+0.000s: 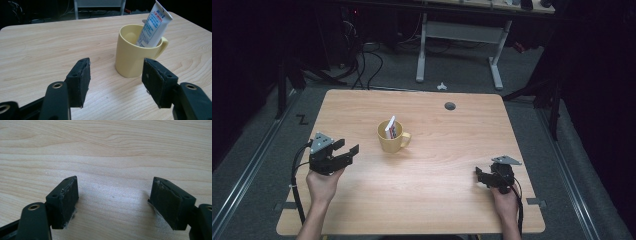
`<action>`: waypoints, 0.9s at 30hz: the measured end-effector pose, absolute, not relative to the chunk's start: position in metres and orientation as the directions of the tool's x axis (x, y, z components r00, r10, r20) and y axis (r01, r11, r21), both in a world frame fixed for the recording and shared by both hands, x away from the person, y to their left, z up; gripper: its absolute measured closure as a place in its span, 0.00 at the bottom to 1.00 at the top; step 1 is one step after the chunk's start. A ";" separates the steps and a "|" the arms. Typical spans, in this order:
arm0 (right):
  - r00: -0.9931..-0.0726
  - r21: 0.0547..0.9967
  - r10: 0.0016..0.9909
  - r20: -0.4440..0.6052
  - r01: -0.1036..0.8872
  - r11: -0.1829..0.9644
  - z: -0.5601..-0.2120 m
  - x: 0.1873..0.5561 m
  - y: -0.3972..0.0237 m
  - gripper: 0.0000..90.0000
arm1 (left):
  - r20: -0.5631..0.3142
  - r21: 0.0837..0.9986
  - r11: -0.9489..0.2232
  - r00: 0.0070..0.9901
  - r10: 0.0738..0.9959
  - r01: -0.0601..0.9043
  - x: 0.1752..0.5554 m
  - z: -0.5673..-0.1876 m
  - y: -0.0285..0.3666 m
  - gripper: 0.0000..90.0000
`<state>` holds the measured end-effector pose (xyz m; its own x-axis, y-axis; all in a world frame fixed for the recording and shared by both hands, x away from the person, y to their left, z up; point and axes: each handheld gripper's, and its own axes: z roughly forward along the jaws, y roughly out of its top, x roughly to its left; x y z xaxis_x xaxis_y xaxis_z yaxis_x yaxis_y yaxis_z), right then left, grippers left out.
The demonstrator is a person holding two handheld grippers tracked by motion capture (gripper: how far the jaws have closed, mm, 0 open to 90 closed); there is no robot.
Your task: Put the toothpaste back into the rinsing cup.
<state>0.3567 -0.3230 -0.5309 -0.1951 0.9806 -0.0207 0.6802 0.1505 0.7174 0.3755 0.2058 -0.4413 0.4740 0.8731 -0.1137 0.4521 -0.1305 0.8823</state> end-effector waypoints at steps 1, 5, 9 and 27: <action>-0.195 0.717 0.981 -0.021 0.680 0.151 -0.531 0.357 -0.323 0.25 | -0.114 0.882 -0.131 0.473 0.874 0.454 0.375 -0.442 0.206 0.45; -0.195 0.717 0.981 -0.021 0.680 0.151 -0.531 0.357 -0.323 0.25 | -0.120 0.879 -0.126 0.470 0.874 0.460 0.375 -0.445 0.208 0.45; -0.195 0.717 0.981 -0.021 0.680 0.151 -0.531 0.357 -0.323 0.25 | -0.128 0.876 -0.119 0.464 0.877 0.468 0.374 -0.448 0.209 0.45; -0.195 0.717 0.981 -0.021 0.680 0.151 -0.531 0.357 -0.323 0.25 | -0.168 0.856 -0.092 0.442 0.881 0.508 0.370 -0.470 0.211 0.45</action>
<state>0.3567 -0.3230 -0.5309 -0.1951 0.9806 -0.0208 0.6803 0.1506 0.7173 0.3701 0.2112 -0.4700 0.4420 0.8812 -0.1675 0.5081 -0.0921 0.8564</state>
